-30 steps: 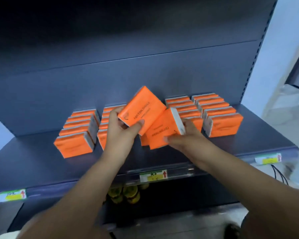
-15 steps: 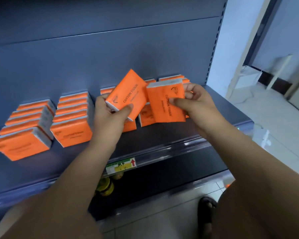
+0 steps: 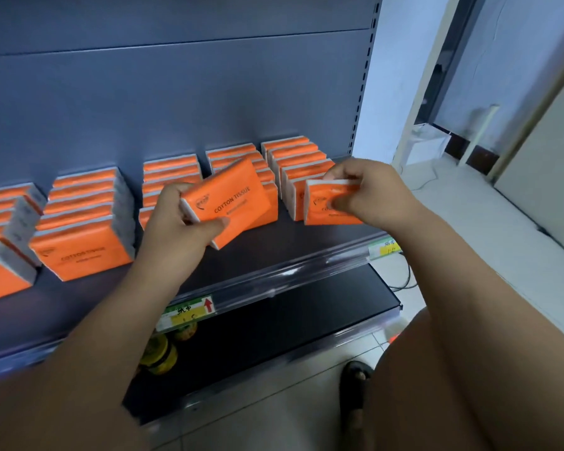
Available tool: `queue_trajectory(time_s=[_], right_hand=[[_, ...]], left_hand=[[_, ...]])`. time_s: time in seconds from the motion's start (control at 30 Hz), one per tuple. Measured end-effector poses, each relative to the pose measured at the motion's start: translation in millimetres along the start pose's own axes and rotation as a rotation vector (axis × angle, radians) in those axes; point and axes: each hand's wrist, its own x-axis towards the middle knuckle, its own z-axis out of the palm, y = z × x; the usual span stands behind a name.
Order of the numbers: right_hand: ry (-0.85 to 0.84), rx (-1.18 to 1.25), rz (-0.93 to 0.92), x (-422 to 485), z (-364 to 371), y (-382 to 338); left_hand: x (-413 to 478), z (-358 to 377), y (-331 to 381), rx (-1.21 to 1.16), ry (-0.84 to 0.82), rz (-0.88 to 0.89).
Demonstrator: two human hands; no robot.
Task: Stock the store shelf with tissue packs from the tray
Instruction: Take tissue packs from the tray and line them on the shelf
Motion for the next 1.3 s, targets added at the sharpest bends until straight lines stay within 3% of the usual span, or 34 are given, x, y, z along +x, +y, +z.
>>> queue_trajectory(time_s=[0.33,0.77,1.17,1.3], right_hand=[[-0.033,-0.333,-0.237,16.0,18.8,14.9],[0.067,-0.538,-0.109,17.0,29.6,6.9],[0.038,-0.525,-0.111,12.0,34.4,-5.1],[0.102,-0.437,-0.25,0.3,44.5,-24.3]], left_hand=[[-4.3,12.2,-7.4,0.096,-0.137,0.002],[-11.6,15.4,-7.6,0.248,-0.218,0.027],[-13.5,14.0,-9.9,0.204,-0.222,0.014],[-14.1,18.2,-9.4,0.128,-0.18,-0.002]])
